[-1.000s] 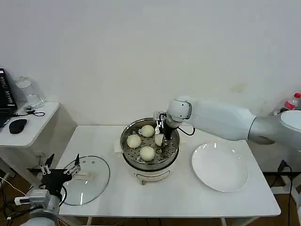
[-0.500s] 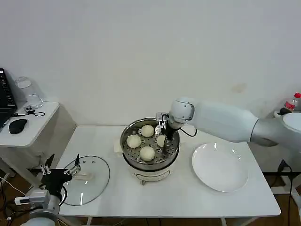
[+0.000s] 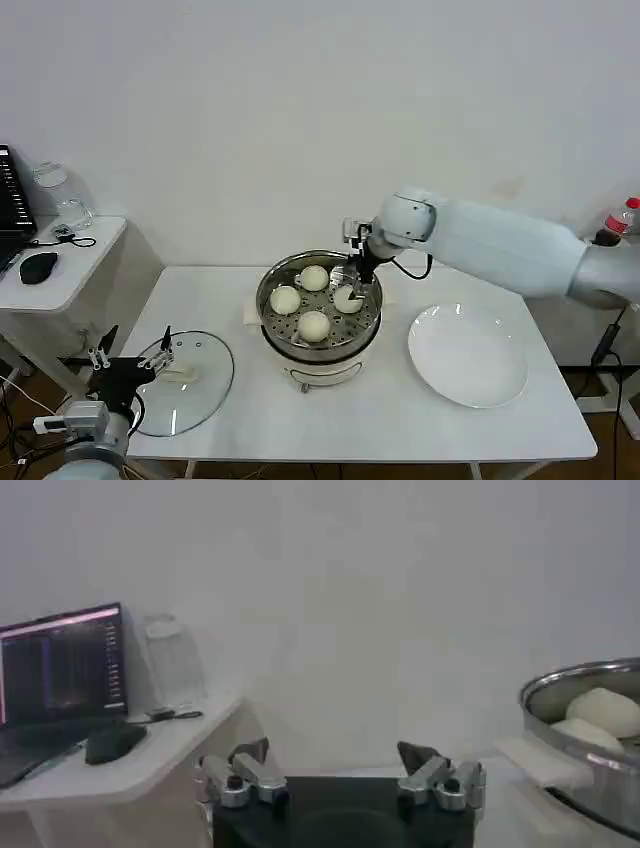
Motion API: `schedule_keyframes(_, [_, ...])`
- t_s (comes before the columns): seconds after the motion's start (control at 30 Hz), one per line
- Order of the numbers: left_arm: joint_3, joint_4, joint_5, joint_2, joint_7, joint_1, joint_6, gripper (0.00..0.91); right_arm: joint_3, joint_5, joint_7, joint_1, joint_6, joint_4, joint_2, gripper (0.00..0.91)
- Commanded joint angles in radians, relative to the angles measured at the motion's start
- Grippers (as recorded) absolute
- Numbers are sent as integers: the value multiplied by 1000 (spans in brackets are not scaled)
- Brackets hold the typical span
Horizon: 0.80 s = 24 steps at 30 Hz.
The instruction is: Take steamed baozi put them in steamer then cover it.
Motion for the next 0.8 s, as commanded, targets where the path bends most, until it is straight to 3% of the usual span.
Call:
schedule_keyframes(0.03, [8, 4, 4, 0, 5, 4, -12, 907, 279, 71, 403, -212, 93, 305, -305, 907])
schedule_keyframes(0.07, [9, 5, 5, 1, 8, 5, -17, 907, 308, 71, 413, -235, 97, 311, -325, 907])
schedule_keyframes(0.1, [11, 5, 11, 1, 14, 6, -22, 907, 369, 68, 502, -324, 140, 349, -367, 907])
schedule_keyframes(0.13, [15, 5, 16, 2, 22, 8, -31, 907, 482, 56, 541, -481, 187, 381, -404, 907])
schedule_keyframes(0.2, [20, 5, 24, 0, 27, 11, -41, 907, 640, 36, 605, -620, 226, 423, -431, 907])
schedule_keyframes(0.23, [23, 6, 33, -3, 32, 12, -54, 907, 821, -32, 648, -793, 261, 443, -440, 907])
schedule_keyframes(0.27, [25, 7, 35, -4, 33, 14, -56, 907, 847, -59, 651, -820, 273, 445, -440, 907])
schedule_keyframes(0.3, [28, 9, 38, -7, 33, 15, -58, 907, 1037, -134, 674, -1018, 307, 460, -428, 907])
schedule_keyframes(0.33, [36, 12, 47, -10, 33, 16, -65, 907, 1224, -180, 677, -1165, 337, 472, -398, 907])
schedule_keyframes(0.4, [46, 19, 72, -14, 37, 18, -75, 907, 1447, -257, 678, -1392, 398, 486, -319, 907])
schedule_keyframes(0.53, [61, 37, 91, -16, 33, 20, -103, 907, 1801, -368, 650, -1682, 509, 536, -128, 907])
schedule_keyframes(0.67, [75, 66, 107, -23, 23, 13, -125, 907, 2027, -449, 599, -1864, 624, 561, 80, 907])
schedule_keyframes(0.8, [92, 95, 129, -26, 22, 11, -161, 907, 2167, -497, 563, -2008, 738, 549, 268, 907])
